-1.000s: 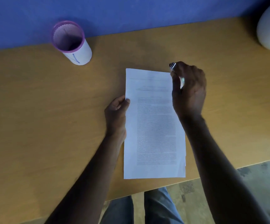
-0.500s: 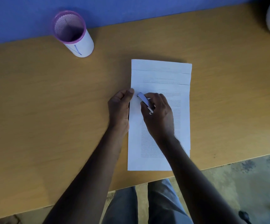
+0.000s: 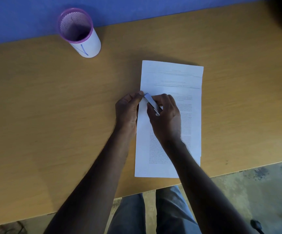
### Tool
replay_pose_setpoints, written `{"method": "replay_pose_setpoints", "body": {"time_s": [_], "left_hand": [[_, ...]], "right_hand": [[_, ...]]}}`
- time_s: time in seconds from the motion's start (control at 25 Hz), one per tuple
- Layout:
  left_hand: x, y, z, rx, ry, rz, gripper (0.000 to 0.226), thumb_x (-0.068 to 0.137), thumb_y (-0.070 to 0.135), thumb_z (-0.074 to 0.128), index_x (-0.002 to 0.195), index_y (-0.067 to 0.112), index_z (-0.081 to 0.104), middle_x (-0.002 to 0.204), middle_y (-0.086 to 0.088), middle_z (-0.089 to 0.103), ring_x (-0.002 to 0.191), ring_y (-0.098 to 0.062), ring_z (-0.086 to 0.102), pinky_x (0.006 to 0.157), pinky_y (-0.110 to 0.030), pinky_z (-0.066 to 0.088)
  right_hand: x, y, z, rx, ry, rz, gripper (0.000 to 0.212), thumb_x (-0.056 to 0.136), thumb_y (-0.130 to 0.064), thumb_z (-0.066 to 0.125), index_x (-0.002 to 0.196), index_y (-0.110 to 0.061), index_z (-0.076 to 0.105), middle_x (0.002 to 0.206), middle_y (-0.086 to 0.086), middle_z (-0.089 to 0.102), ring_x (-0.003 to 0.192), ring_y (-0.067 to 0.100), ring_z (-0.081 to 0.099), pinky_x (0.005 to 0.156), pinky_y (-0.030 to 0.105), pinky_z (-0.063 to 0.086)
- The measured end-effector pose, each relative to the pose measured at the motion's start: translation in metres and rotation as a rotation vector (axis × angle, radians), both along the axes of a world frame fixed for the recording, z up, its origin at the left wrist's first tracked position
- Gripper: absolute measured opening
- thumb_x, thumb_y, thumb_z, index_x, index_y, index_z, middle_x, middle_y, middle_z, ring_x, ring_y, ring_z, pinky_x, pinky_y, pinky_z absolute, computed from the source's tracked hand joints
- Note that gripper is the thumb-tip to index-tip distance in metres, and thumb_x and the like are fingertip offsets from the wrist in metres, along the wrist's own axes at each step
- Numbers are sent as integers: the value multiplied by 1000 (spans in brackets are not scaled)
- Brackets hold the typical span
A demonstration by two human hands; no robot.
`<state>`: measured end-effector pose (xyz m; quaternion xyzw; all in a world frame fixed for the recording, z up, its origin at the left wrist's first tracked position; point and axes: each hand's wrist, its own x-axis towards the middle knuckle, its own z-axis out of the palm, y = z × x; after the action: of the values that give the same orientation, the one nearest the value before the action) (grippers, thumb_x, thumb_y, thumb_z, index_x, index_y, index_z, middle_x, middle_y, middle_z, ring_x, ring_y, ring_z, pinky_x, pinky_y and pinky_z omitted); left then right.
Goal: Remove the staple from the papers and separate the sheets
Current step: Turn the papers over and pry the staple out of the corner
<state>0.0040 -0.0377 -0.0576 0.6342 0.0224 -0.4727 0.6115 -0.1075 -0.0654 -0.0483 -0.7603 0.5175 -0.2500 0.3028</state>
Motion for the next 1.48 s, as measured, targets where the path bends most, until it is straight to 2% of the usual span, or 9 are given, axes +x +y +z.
{"method": "replay_pose_setpoints", "body": {"time_s": [0.2, 0.48, 0.68, 0.76, 0.96, 1.16, 1.32, 1.48], "left_hand": [[1, 1, -1, -14, 12, -5, 16, 94, 18, 74, 83, 25, 84, 95, -1, 83, 87, -20, 80, 71, -26, 62], [3, -1, 2, 1, 41, 0, 19, 95, 17, 72, 83, 24, 84, 96, -2, 83, 89, -21, 80, 75, -30, 62], [5, -2, 6, 14, 84, -7, 12, 95, 14, 71, 91, 17, 82, 96, -6, 82, 83, -22, 79, 70, -31, 62], [4, -3, 7, 13, 103, 6, 11, 95, 12, 70, 93, 13, 81, 95, -8, 82, 81, -23, 78, 71, -31, 63], [1, -4, 11, 47, 88, 19, 12, 96, 13, 70, 92, 17, 80, 96, -4, 82, 91, -25, 78, 80, -37, 64], [-1, -6, 12, 68, 57, 37, 13, 96, 11, 70, 90, 18, 79, 97, -3, 80, 95, -26, 77, 89, -41, 63], [-2, -8, 10, 87, -4, 53, 13, 95, 10, 71, 90, 20, 77, 111, -9, 77, 112, -32, 72, 106, -51, 55], [-2, -8, 7, 81, -14, 48, 9, 95, 10, 71, 95, 17, 77, 119, -13, 76, 115, -33, 71, 109, -54, 52]], "right_hand": [[2, -3, -1, 16, -5, -13, 21, 92, -21, 77, 108, -10, 69, 99, 5, 70, 82, 18, 65, 70, 27, 61], [4, -7, -5, 66, -25, -24, 19, 94, -24, 76, 108, -13, 71, 100, 1, 71, 84, 12, 62, 72, 20, 58], [4, -10, -8, 133, -76, -39, 18, 97, -25, 73, 111, -15, 70, 102, -8, 67, 84, -3, 56, 75, 4, 46], [5, -11, -8, 125, -80, -36, 18, 97, -26, 72, 112, -15, 69, 103, -6, 68, 86, -1, 58, 77, 4, 47], [4, -18, -10, 141, -83, -62, 28, 99, -29, 69, 122, -12, 68, 116, 1, 72, 99, 5, 66, 84, 13, 55], [3, -21, -10, 147, -63, -48, 31, 100, -27, 68, 128, -13, 68, 120, 4, 70, 100, 0, 62, 83, -3, 44], [2, -21, -10, 157, -74, -49, 30, 98, -25, 70, 126, -13, 68, 119, 3, 70, 99, 1, 63, 83, 2, 49], [4, -21, -8, 159, -89, -32, 31, 94, -26, 74, 121, -14, 67, 118, 2, 70, 98, 8, 68, 84, 18, 59]]}}
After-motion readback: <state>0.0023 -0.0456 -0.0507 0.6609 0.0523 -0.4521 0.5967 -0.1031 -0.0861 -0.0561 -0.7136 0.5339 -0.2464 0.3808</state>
